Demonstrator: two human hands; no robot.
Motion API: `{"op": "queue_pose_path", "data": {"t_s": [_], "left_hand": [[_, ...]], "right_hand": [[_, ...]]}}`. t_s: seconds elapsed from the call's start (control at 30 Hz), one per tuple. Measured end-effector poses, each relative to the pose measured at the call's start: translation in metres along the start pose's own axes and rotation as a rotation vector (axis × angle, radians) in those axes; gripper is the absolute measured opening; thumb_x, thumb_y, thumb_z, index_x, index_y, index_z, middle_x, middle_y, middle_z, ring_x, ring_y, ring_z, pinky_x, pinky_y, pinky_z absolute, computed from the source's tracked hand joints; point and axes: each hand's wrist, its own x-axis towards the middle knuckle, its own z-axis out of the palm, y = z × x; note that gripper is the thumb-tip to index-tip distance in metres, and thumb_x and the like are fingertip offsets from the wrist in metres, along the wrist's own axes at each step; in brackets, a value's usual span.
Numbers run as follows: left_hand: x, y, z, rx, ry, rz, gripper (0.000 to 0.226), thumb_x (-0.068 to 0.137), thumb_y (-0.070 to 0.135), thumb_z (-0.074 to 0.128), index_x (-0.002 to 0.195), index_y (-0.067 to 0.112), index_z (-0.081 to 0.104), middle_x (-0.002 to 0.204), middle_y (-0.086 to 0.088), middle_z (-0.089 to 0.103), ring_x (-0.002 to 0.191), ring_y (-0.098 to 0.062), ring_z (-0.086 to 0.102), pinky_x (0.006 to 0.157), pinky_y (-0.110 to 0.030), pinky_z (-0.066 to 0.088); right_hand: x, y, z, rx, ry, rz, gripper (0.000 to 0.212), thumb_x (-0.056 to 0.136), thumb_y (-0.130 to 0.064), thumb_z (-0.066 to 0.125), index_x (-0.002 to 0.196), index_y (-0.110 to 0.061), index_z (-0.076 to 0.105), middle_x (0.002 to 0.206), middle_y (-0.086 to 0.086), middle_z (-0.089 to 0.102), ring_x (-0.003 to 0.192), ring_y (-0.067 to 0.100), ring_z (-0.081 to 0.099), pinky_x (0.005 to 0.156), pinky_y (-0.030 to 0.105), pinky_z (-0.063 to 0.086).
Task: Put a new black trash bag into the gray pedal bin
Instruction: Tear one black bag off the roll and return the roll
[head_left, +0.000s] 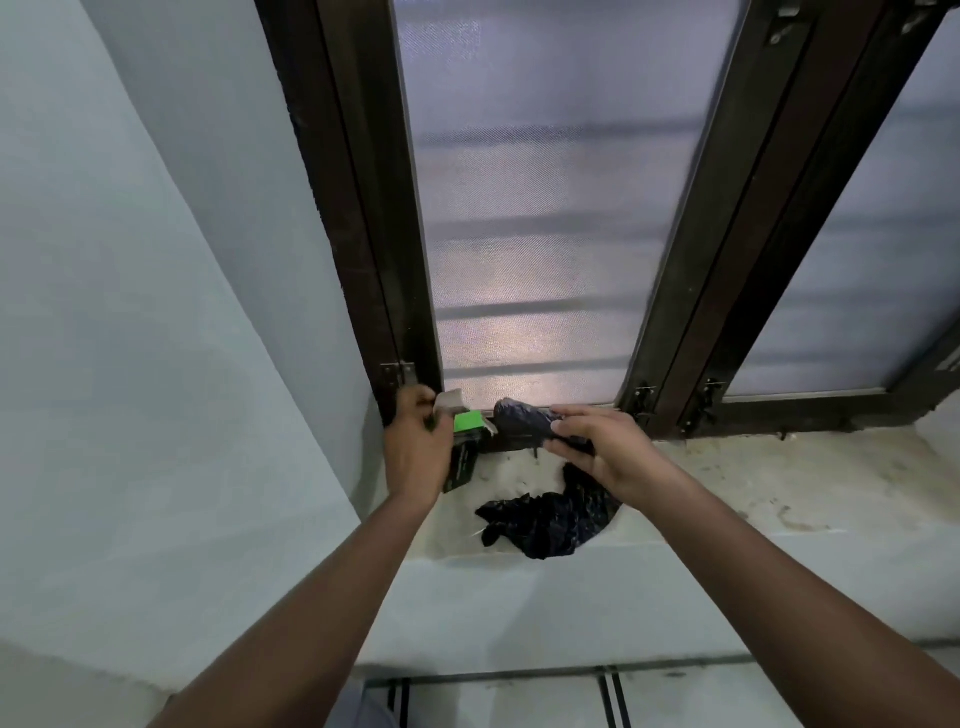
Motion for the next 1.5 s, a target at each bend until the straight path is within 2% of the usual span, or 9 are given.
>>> {"op": "queue_pose_path", "data": {"t_s": [0.2, 0.37, 0.5, 0.67, 0.9, 1.0, 1.2, 1.3, 1.5], "left_hand": [[0.006, 0.033, 0.005, -0.247, -0.170, 0.078, 0.031, 0.093, 0.003, 0.064, 0.083, 0.031, 0.067, 0.091, 0.010, 0.076, 0.088, -0.005, 0.072, 0.067, -0.019, 0.054], [-0.007, 0.038, 0.032, -0.261, -0.433, 0.039, 0.012, 0.088, 0.024, 0.078, 0.091, 0.035, 0.078, 0.084, 0.014, 0.079, 0.080, -0.007, 0.075, 0.075, -0.031, 0.062], [-0.020, 0.028, 0.045, -0.211, -0.569, -0.045, 0.045, 0.067, 0.027, 0.096, 0.106, 0.027, 0.074, 0.099, 0.010, 0.080, 0.090, -0.006, 0.075, 0.079, -0.022, 0.060], [-0.026, 0.017, 0.054, -0.179, -0.615, -0.077, 0.055, 0.062, 0.016, 0.096, 0.109, 0.032, 0.073, 0.106, 0.011, 0.078, 0.098, -0.007, 0.074, 0.085, -0.028, 0.060], [-0.030, 0.017, 0.059, -0.161, -0.633, -0.069, 0.064, 0.060, 0.019, 0.100, 0.115, 0.031, 0.071, 0.117, 0.011, 0.072, 0.108, -0.004, 0.067, 0.083, -0.018, 0.052], [-0.033, 0.017, 0.060, -0.142, -0.624, -0.049, 0.065, 0.059, 0.025, 0.100, 0.116, 0.037, 0.071, 0.118, 0.016, 0.070, 0.108, 0.000, 0.065, 0.082, -0.018, 0.050], [-0.035, 0.018, 0.061, -0.174, -0.643, -0.043, 0.064, 0.062, 0.017, 0.098, 0.116, 0.036, 0.070, 0.117, 0.017, 0.071, 0.110, 0.001, 0.065, 0.080, -0.016, 0.048], [-0.034, 0.016, 0.061, -0.192, -0.636, -0.048, 0.063, 0.063, 0.020, 0.098, 0.116, 0.038, 0.070, 0.117, 0.016, 0.072, 0.110, 0.001, 0.065, 0.083, -0.020, 0.048], [-0.035, 0.011, 0.055, -0.272, -0.655, -0.060, 0.074, 0.067, 0.020, 0.095, 0.127, 0.044, 0.058, 0.119, 0.008, 0.068, 0.112, -0.006, 0.066, 0.079, -0.020, 0.055]], "right_hand": [[-0.012, -0.044, 0.001, 0.133, -0.074, 0.017, 0.029, 0.094, 0.005, 0.061, 0.121, 0.005, 0.071, 0.131, 0.027, 0.062, 0.093, 0.030, 0.072, 0.067, 0.021, 0.063], [-0.020, -0.059, -0.012, 0.042, -0.070, 0.036, 0.031, 0.091, 0.003, 0.065, 0.122, 0.005, 0.070, 0.132, 0.028, 0.063, 0.086, 0.028, 0.076, 0.067, 0.021, 0.062], [-0.026, -0.058, -0.031, -0.010, -0.029, 0.090, 0.031, 0.089, 0.003, 0.068, 0.120, 0.006, 0.070, 0.133, 0.027, 0.060, 0.083, 0.029, 0.077, 0.066, 0.022, 0.063], [-0.027, -0.051, -0.043, -0.178, 0.014, 0.140, 0.023, 0.091, 0.006, 0.065, 0.112, 0.005, 0.073, 0.132, 0.024, 0.060, 0.089, 0.032, 0.074, 0.065, 0.023, 0.064], [-0.014, -0.045, -0.030, -0.584, 0.040, 0.079, 0.019, 0.085, 0.002, 0.071, 0.103, 0.003, 0.077, 0.121, 0.019, 0.069, 0.096, 0.024, 0.074, 0.078, 0.033, 0.065], [-0.011, -0.051, -0.008, -1.100, 0.077, -0.049, 0.017, 0.080, -0.012, 0.074, 0.095, -0.017, 0.081, 0.099, 0.002, 0.077, 0.080, 0.013, 0.078, 0.077, 0.030, 0.065], [-0.004, -0.047, 0.028, -1.663, 0.003, -0.138, 0.043, 0.079, -0.024, 0.075, 0.121, -0.031, 0.068, 0.106, -0.001, 0.066, 0.076, 0.015, 0.074, 0.066, 0.026, 0.060], [0.005, -0.048, 0.021, -1.586, -0.073, -0.086, 0.059, 0.072, -0.034, 0.087, 0.125, -0.036, 0.063, 0.115, -0.003, 0.063, 0.073, 0.013, 0.075, 0.073, 0.030, 0.063], [0.020, -0.037, -0.009, -1.231, 0.064, -0.064, 0.025, 0.087, -0.019, 0.074, 0.111, -0.026, 0.072, 0.101, 0.005, 0.074, 0.078, 0.021, 0.076, 0.079, 0.034, 0.065]]}}
